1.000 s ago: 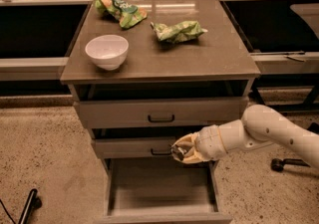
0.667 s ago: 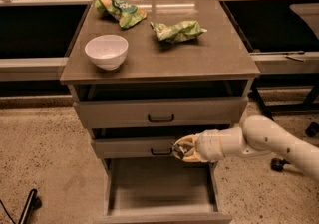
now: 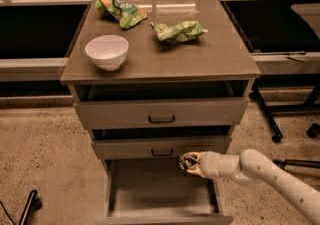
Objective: Place rxbar chocolate into bottom drawer
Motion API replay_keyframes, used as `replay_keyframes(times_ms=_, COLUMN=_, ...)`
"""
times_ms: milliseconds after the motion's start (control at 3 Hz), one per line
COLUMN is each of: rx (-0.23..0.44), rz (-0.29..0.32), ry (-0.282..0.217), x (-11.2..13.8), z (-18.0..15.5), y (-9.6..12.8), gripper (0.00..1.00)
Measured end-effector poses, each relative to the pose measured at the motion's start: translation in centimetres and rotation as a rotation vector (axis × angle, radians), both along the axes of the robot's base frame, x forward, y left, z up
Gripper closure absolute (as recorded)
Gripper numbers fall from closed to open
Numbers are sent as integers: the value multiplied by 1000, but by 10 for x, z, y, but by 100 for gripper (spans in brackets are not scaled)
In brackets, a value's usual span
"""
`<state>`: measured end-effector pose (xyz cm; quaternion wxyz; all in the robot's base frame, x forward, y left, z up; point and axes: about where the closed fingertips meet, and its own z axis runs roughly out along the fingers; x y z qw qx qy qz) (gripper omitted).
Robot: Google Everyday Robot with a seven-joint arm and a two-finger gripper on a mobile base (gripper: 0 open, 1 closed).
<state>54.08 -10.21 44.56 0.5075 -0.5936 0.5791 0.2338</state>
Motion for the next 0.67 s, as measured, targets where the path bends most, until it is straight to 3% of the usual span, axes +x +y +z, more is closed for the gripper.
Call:
replay_keyframes(times_ms=333, rx=9, rz=-1, ry=7, x=-1, z=-4, y=3, gripper=100)
replay_keyframes(times_ms=667, rx=7, rz=5, ry=74, x=6, z=-37, y=-1, gripper=100)
